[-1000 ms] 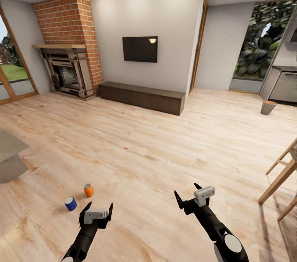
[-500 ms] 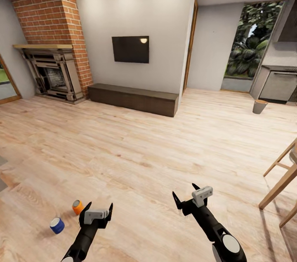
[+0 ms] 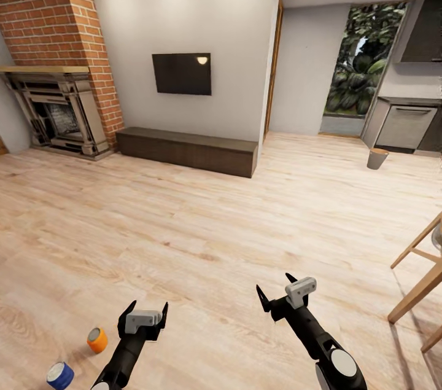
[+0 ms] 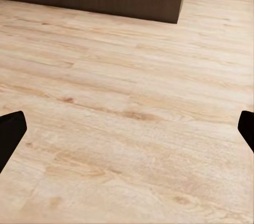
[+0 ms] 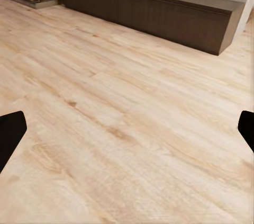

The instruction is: Put the three can of soda from the living room inside the tash can in the kitchen.

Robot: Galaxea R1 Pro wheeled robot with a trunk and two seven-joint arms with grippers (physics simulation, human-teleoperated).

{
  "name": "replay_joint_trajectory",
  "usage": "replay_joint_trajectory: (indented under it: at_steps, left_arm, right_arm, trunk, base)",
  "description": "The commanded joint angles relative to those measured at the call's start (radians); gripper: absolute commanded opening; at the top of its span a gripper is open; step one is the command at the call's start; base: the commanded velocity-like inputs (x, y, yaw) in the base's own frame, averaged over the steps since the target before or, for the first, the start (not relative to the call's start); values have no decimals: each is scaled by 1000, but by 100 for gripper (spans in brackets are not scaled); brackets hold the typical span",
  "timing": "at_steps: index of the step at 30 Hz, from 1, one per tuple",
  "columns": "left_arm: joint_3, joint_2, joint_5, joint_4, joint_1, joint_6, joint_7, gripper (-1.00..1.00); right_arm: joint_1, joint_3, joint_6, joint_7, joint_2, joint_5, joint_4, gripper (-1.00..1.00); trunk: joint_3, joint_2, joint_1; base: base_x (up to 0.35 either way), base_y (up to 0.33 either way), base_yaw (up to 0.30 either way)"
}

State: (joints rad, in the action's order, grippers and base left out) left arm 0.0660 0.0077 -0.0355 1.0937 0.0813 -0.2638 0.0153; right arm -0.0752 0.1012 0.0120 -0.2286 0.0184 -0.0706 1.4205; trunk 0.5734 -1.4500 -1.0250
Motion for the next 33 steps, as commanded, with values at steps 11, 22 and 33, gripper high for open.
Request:
replay_joint_trajectory:
  at_steps: [11,22,33]
  left_arm:
    - [0,0,0,0,1,0,-1,100]
    - [0,0,1,0,0,0,0,100]
    - [0,0,1,0,0,0,-1,100]
  right_arm:
    - [0,2,-1,0,-1,2,-3,100]
    - [0,11,0,0,-1,2,-8,100]
    - [0,15,1,0,-1,4,-9,100]
  trunk:
    - [-4,0,0]
    - [-14,0,0]
    - [-18,0,0]
  base:
    - [323,2,-128]
    - [323,0,-203]
    - [322,0,-53]
